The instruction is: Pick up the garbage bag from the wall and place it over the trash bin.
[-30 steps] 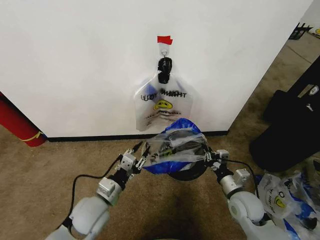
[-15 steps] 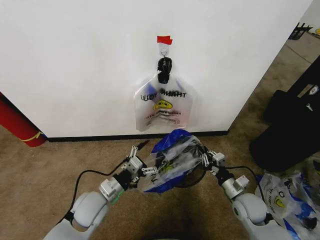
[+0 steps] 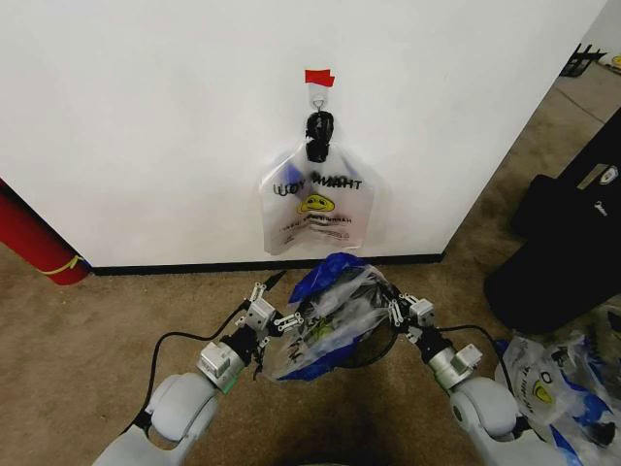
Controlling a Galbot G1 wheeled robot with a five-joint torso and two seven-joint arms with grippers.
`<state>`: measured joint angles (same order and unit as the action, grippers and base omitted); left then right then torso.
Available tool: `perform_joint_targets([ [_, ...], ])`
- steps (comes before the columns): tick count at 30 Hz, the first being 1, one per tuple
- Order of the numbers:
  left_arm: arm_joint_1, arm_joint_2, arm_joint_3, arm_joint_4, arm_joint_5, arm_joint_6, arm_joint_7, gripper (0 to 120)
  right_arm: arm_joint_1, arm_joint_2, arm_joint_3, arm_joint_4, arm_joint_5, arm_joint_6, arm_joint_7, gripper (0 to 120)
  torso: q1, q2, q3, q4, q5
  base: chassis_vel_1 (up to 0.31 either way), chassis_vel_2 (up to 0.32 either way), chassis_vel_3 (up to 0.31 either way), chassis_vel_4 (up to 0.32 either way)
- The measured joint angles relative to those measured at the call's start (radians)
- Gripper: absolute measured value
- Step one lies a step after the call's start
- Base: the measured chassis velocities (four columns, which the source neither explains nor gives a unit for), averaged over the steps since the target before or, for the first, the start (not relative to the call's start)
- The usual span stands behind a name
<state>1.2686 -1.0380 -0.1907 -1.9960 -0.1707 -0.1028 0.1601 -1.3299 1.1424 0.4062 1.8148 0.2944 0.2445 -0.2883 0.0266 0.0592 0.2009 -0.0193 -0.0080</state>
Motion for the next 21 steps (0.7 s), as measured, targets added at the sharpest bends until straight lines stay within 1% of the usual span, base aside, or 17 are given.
perform_joint_targets([
  [5,-0.002,-0.007,0.004,-0.012,-0.023,0.009,-0.009,36,-0.005,-0.002,0.008,0.005,-0.023,0.015,-0.013,0,0.0,0.0,0.0,0.0,0.0,0.0,0.0,0.0,0.0],
  [7,-0.002,-0.007,0.004,-0.013,-0.025,0.011,-0.01,35,-0.005,-0.002,0.009,0.005,-0.026,0.017,-0.014,0,0.0,0.0,0.0,0.0,0.0001,0.0,0.0,0.0,0.0],
  [8,0.0,-0.003,0.003,-0.02,-0.042,0.021,-0.019,26,-0.007,-0.002,0.013,0.0,-0.04,0.026,-0.019,0,0.0,0.0,0.0,0.0,0.0,0.0,0.0,0.0,0.0],
  [11,0.001,0.006,0.0,-0.021,-0.055,0.029,-0.028,15,-0.006,-0.002,0.019,-0.009,-0.056,0.043,-0.033,0,0.0,0.0,0.0,0.0,0.0,0.0,0.0,0.0,0.0],
  [12,0.001,0.006,0.0,-0.02,-0.055,0.029,-0.028,14,-0.005,-0.002,0.02,-0.01,-0.058,0.047,-0.037,0,0.0,0.0,0.0,0.0,0.0,0.0,0.0,0.0,0.0],
  [14,-0.007,0.008,0.001,-0.002,-0.055,0.029,-0.036,2,0.004,-0.001,0.028,-0.022,-0.058,0.074,-0.074,0,0.0,0.0,0.0,0.0,0.0,0.0,0.0,0.0,0.0],
  [18,-0.022,0.008,0.002,0.028,-0.045,0.028,-0.056,0,0.012,0.0,0.041,-0.033,-0.039,0.102,-0.123,0,0.0,0.0,0.0,0.0001,0.0,0.0,0.0,0.0,0.0],
  [20,-0.041,0.009,0.002,0.066,-0.033,0.028,-0.08,0,0.015,0.0,0.052,-0.041,0.009,0.116,-0.175,0,0.0,0.0,0.0,0.0,0.0,0.0,0.0,0.0,0.0],
  [21,-0.041,0.009,0.002,0.066,-0.033,0.028,-0.08,0,0.015,0.0,0.052,-0.041,0.009,0.116,-0.175,0,0.0,0.0,0.0,0.0,0.0,0.0,0.0,0.0,0.0],
])
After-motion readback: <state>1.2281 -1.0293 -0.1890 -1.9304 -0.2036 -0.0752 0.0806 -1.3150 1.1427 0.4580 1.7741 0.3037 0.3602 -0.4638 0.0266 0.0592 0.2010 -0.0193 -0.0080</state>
